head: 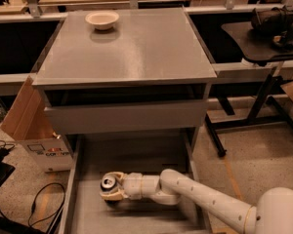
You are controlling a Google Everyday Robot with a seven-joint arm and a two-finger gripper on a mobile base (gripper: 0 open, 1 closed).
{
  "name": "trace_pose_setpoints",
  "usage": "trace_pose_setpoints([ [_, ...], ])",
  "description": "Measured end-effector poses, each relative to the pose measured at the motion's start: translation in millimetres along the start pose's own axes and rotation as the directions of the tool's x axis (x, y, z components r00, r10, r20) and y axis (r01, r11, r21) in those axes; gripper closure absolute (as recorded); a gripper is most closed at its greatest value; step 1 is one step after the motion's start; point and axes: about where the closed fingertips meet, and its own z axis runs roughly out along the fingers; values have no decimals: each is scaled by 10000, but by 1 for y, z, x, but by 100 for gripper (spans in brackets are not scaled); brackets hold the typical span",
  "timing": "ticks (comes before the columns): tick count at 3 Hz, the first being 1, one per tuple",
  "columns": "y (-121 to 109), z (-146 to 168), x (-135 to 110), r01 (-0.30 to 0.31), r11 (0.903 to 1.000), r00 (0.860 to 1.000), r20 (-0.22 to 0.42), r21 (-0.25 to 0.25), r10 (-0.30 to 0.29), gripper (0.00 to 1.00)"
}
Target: Place pepsi can into middle drawer
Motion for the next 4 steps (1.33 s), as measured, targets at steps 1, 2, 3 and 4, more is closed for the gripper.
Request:
trace_pose_setpoints([
  [1, 2, 3, 2, -76, 10000, 10000, 47, -34, 76, 74],
  [2, 3, 4, 2, -84, 9999, 9999, 61, -60, 84, 51],
  [3, 4, 6, 1, -87, 9999, 9999, 74, -96, 87, 28],
  [4, 6, 8, 1, -89, 9999, 9999, 87, -133, 90, 4],
])
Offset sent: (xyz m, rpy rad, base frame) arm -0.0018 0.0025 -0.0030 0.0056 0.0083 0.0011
